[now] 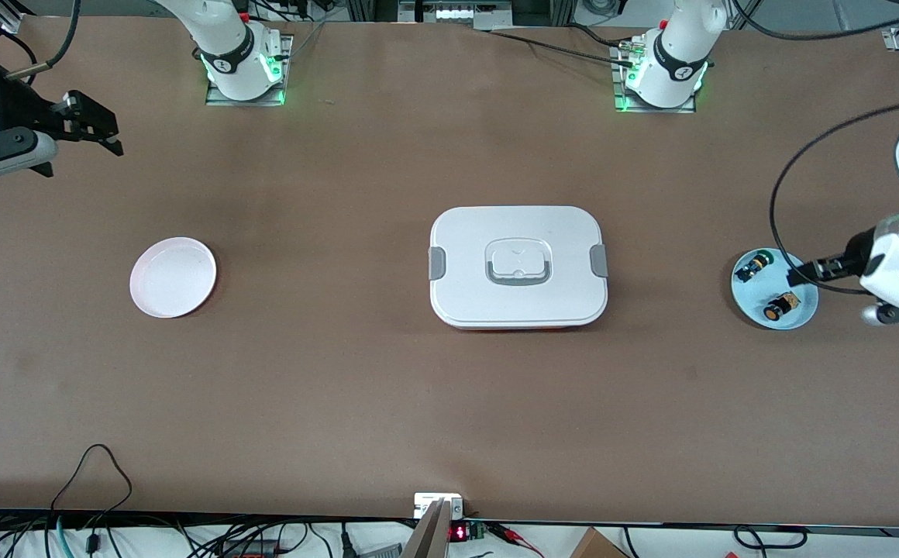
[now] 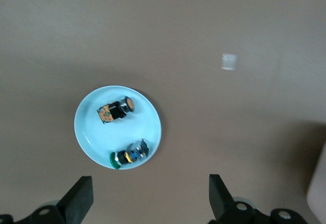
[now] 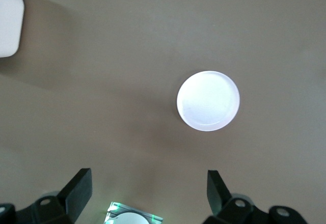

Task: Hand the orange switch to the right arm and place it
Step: 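Lower the left gripper and grasp the orange-black switch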

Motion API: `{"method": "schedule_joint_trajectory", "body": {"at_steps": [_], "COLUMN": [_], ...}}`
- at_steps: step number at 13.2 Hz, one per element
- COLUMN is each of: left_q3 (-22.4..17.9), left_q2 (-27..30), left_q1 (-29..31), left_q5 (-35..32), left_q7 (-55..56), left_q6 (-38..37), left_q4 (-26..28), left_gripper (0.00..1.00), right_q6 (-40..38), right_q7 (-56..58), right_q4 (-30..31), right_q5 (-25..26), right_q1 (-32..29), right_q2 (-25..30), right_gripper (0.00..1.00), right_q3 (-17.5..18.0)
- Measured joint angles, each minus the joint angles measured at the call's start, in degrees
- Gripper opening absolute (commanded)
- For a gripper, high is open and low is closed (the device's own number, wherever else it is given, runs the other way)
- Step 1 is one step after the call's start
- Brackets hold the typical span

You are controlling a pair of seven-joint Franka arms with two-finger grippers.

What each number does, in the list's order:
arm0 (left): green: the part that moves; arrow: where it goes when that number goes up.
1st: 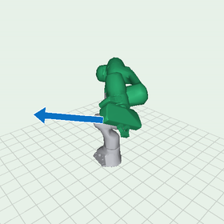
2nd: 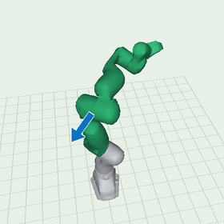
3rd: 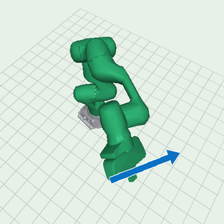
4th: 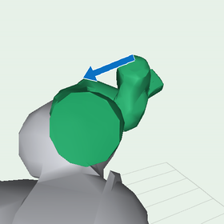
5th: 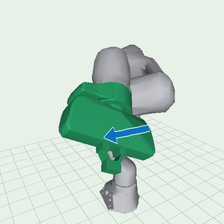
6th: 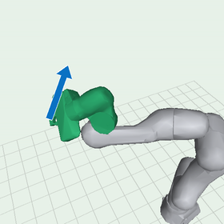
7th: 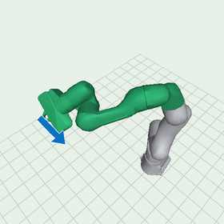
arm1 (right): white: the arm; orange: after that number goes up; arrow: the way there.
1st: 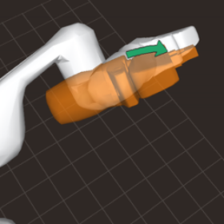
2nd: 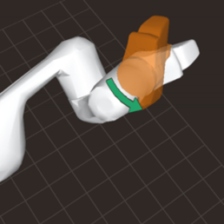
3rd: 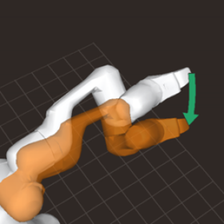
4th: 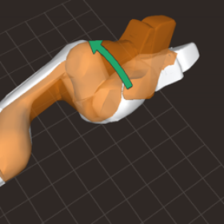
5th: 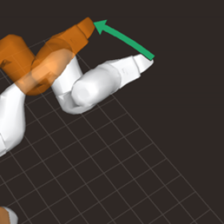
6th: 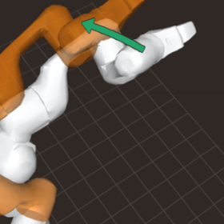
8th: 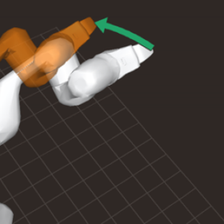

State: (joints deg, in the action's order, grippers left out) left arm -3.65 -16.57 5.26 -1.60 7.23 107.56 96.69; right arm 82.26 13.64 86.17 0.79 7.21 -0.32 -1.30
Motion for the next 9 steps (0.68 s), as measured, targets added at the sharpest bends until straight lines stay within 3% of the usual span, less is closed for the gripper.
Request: {"method": "schedule_joint_trajectory", "body": {"at_steps": [4, 9], "left_q3": [-0.05, -0.1], "left_q2": [-5.03, -10.67], "left_q1": [2.84, 6.84], "left_q5": [0.0, 0.0], "left_q7": [8.13, 9.2], "left_q6": [1.28, 12.46], "left_q4": [0.23, 4.04], "left_gripper": [1.0, 1.0], "right_q6": [-0.53, 1.3], "right_q7": [-0.04, -0.1], "right_q4": [0.06, 0.13], "right_q5": [0.36, 0.04], "right_q1": [0.31, 0.02], "right_q2": [-0.36, -3.67], "right_gripper": [1.0, 1.0], "right_q3": [-0.03, -0.56]}}
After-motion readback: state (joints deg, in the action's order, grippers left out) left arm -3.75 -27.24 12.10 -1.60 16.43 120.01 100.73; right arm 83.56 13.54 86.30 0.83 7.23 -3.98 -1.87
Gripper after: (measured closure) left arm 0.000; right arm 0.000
